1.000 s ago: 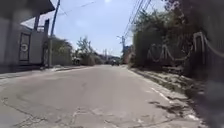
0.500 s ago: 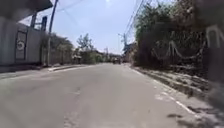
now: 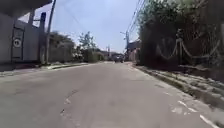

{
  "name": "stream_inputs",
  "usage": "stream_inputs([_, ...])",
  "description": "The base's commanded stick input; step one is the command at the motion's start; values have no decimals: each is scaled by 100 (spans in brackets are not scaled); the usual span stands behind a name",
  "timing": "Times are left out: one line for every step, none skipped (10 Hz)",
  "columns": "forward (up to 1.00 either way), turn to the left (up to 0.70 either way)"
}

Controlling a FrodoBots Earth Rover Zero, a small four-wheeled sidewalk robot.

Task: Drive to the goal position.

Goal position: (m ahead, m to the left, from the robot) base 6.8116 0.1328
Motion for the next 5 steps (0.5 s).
stream_inputs([100,0])
stream_inputs([100,0])
stream_inputs([100,0])
stream_inputs([100,0])
stream_inputs([100,0])
